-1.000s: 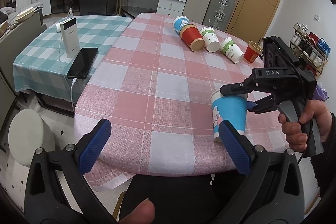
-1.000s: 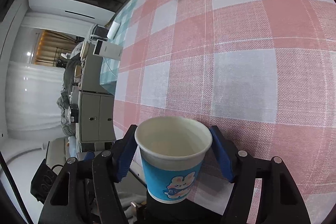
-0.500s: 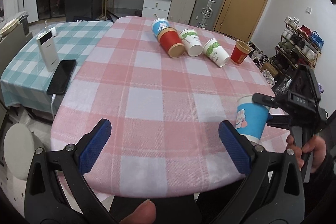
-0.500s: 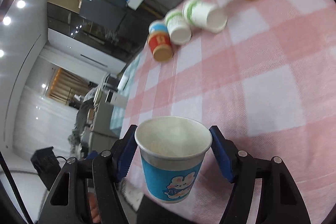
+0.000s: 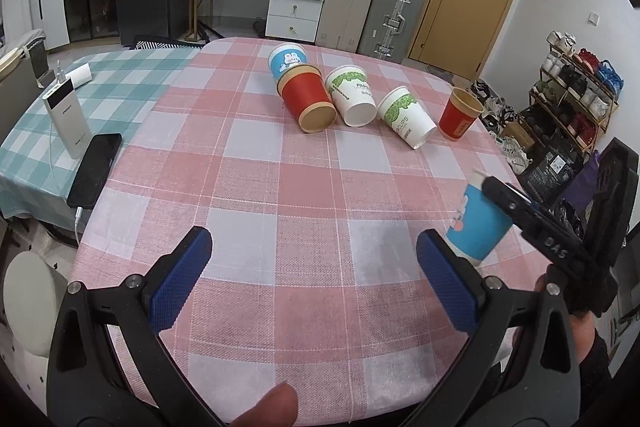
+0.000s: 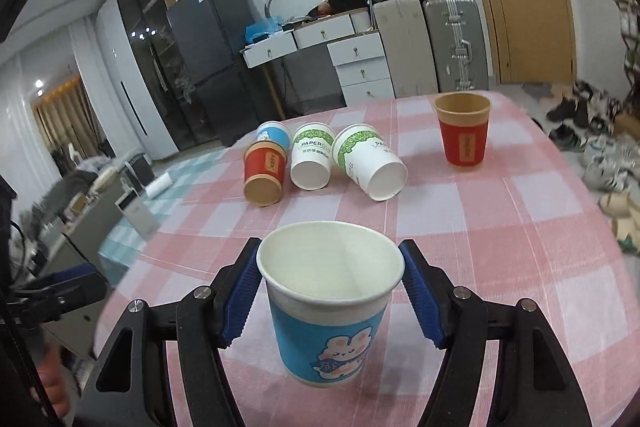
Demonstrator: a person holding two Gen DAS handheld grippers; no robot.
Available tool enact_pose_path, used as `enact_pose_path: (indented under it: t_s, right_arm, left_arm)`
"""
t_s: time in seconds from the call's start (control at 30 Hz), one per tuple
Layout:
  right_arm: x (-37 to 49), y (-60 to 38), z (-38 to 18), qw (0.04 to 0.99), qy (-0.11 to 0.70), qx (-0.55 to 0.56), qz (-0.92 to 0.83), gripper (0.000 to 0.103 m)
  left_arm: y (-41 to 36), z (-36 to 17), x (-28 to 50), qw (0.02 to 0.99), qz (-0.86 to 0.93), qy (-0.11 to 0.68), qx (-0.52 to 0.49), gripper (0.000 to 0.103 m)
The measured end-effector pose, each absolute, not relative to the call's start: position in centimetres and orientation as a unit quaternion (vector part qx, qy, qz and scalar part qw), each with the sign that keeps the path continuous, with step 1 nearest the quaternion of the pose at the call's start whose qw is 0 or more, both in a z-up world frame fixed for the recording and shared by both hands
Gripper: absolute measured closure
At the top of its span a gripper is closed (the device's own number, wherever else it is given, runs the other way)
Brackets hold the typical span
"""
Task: Flip cup upright
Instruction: 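Carry the blue cup with the right gripper and set it rim-up on the cloth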
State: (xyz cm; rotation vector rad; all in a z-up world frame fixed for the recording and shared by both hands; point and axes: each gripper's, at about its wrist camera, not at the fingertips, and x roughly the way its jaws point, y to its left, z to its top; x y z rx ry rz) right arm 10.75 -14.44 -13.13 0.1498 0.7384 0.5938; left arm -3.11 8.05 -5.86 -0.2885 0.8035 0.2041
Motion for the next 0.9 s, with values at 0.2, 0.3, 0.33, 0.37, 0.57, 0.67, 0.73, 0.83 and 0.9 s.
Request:
enact_pose_path:
  t_s: [0.2, 0.3, 0.33, 0.37, 0.57, 0.67, 0.73, 0.83, 0.9]
  right_arm:
    - [10.4, -12.1, -14.3, 0.895, 0.351, 0.011, 0.275, 0.034]
    - [9.1, -11.7, -14.1, 0.9, 0.335, -0.019, 0.276, 0.034]
    - [8.7, -11.7, -14.1, 0.901, 0.333, -0.023, 0.277, 0.034]
    - [8.3, -11.8, -14.1, 0.902, 0.331, -0.028, 0.277, 0.034]
    - [6.2, -12.6, -14.1, 0.9, 0.331, -0.041, 0.282, 0.033]
    - [5.5, -12.6, -14.0, 0.896, 0.332, -0.046, 0.291, 0.032]
    - [5.2, -12.4, -13.9, 0.894, 0.332, -0.05, 0.296, 0.031]
    - [4.8, -12.0, -13.9, 0.89, 0.335, -0.057, 0.303, 0.027]
    - [4.8, -11.7, -14.0, 0.881, 0.348, -0.057, 0.315, 0.024]
  left_arm:
    - [7.7, -6.7, -2.6, 0.902, 0.102, 0.398, -0.136, 0.001]
    - [7.6, -7.0, -2.5, 0.9, 0.103, 0.402, -0.134, 0.001]
    - [7.6, -7.1, -2.5, 0.899, 0.102, 0.403, -0.135, 0.001]
    - [7.6, -7.1, -2.5, 0.899, 0.1, 0.404, -0.136, 0.001]
    - [7.4, -6.9, -2.8, 0.901, 0.099, 0.401, -0.132, 0.001]
    - [7.6, -6.5, -3.2, 0.902, 0.101, 0.395, -0.14, 0.001]
    - [7.6, -6.3, -3.4, 0.903, 0.101, 0.393, -0.14, 0.001]
    - [7.6, -6.0, -3.7, 0.904, 0.101, 0.391, -0.14, 0.001]
    - [7.6, -5.9, -3.9, 0.904, 0.101, 0.391, -0.142, 0.001]
